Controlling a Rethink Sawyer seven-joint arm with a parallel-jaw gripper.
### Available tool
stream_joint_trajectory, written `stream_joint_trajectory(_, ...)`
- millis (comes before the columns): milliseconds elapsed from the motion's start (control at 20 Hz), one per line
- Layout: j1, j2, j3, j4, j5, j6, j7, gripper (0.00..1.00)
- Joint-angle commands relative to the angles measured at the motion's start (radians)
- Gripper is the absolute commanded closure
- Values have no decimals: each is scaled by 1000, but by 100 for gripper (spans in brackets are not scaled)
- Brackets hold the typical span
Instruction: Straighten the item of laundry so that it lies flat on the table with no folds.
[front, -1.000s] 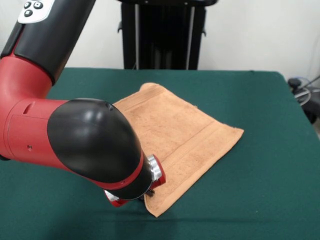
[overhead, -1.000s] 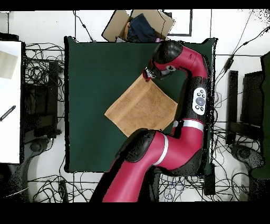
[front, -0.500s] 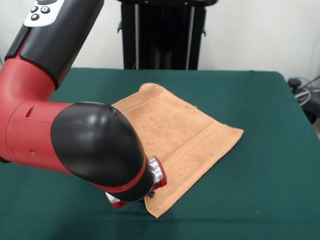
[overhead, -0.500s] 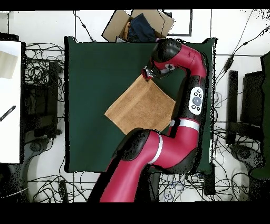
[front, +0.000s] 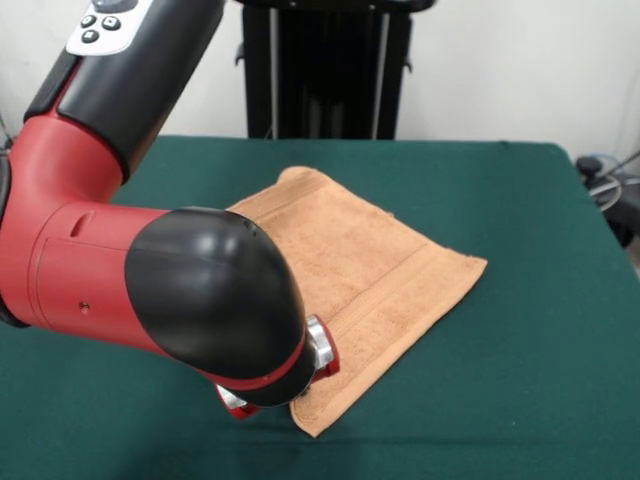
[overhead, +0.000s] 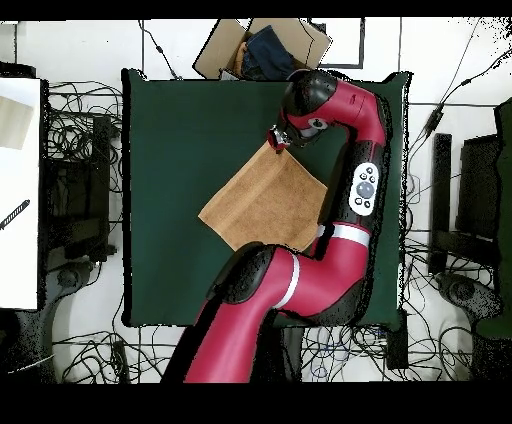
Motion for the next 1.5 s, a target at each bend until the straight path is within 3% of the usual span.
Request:
stream_joint_trajectory(50, 30, 85, 198, -15, -180, -345, 291, 100)
stream_joint_trajectory(1500, -66, 39, 812, -35, -867, -171, 236, 100)
